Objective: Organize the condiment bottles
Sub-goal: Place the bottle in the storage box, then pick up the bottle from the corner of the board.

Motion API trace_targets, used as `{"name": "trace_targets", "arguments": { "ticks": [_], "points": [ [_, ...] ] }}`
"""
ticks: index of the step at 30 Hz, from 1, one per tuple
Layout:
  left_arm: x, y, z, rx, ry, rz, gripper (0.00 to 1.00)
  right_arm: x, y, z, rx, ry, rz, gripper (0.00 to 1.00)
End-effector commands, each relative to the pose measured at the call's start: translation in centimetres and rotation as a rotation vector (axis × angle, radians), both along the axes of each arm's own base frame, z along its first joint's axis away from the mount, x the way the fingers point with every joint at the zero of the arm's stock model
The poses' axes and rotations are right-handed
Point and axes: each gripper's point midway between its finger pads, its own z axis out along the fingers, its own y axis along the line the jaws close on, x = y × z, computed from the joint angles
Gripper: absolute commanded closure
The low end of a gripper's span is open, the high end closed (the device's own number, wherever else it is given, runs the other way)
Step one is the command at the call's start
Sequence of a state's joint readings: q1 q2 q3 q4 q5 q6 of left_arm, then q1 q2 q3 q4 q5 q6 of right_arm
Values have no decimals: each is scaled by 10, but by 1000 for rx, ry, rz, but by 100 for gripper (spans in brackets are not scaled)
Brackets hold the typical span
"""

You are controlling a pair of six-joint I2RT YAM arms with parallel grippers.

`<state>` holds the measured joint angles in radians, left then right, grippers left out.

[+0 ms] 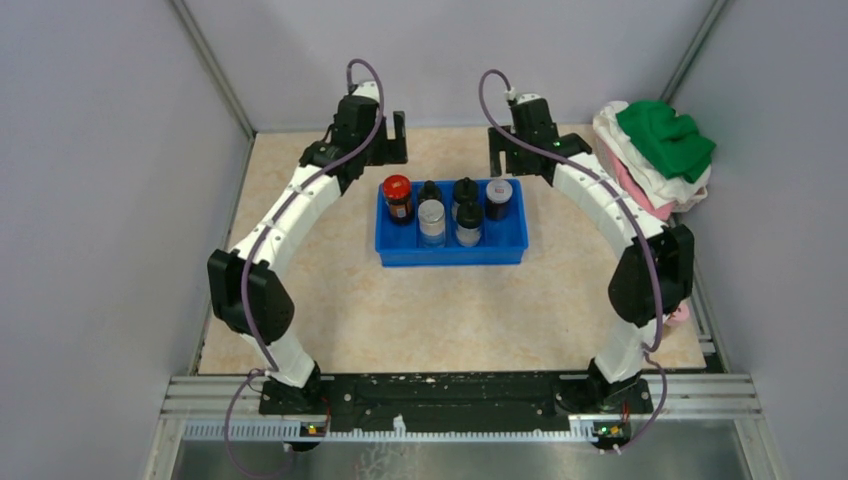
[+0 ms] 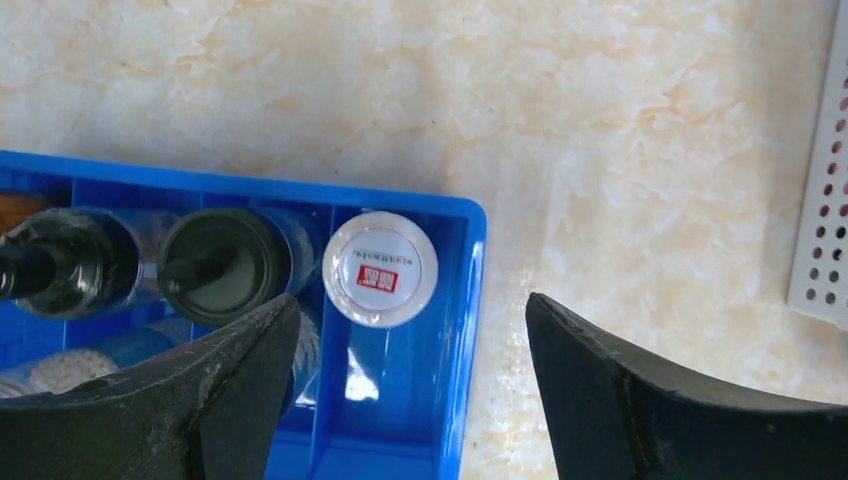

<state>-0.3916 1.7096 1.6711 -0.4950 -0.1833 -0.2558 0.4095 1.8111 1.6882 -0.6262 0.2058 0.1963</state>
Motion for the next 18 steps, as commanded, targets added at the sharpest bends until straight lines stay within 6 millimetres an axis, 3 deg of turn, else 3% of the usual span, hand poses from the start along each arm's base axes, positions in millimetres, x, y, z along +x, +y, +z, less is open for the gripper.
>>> {"name": "trace_targets", "arguments": {
  "ticks": [1,12,18],
  "points": [
    [-25,18,2,31,3,32,1,-23,-19,25,-4,-51,-23,17],
    [-93,38,-11,-5,11,16,1,-87,-47,14,45,-55,-95,17],
    [-122,41,-4,-64,17,0,1,-126,-64,18,146,-49,-153,18]
  ]
}}
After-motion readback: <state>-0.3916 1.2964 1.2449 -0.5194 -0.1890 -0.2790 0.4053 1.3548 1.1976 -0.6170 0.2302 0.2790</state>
